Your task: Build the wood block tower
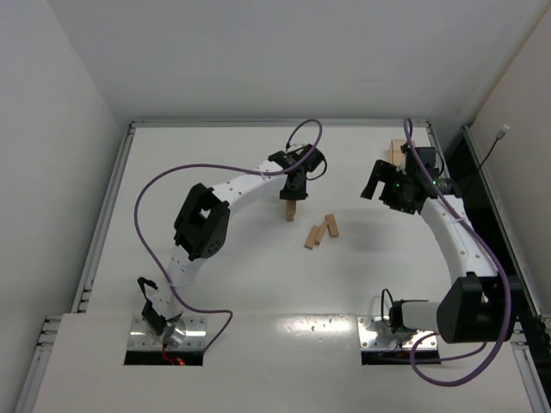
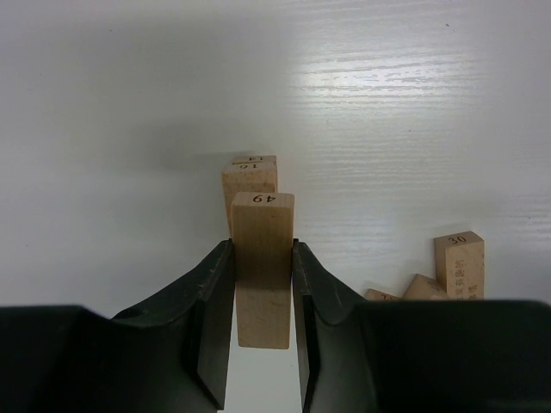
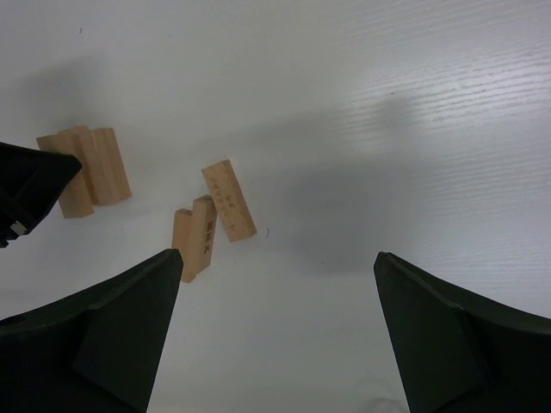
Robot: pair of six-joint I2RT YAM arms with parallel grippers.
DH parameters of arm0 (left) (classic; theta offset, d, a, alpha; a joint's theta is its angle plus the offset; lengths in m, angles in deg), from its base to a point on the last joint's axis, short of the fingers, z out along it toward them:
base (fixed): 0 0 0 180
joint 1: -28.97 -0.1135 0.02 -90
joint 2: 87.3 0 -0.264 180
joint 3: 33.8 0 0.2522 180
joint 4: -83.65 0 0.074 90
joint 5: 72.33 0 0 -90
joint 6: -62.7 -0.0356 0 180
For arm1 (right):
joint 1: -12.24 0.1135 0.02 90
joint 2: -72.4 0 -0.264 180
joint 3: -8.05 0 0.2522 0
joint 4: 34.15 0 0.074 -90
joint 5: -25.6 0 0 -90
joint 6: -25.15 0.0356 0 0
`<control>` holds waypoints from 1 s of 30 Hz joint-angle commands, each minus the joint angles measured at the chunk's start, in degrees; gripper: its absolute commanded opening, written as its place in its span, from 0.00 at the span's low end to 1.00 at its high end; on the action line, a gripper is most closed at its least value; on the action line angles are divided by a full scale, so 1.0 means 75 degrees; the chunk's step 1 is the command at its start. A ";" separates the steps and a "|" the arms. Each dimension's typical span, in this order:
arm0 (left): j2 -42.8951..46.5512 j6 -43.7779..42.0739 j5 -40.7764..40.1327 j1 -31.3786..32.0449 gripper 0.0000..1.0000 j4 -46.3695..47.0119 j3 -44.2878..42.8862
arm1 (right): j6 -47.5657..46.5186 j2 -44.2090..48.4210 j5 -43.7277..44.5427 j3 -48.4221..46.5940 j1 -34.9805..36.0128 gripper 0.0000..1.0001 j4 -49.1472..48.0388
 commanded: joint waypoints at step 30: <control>0.0019 0.0285 0.0067 -0.0255 0.51 0.0032 0.0079 | 0.0095 -0.0300 -0.0360 -0.0052 -0.0040 0.91 -0.0439</control>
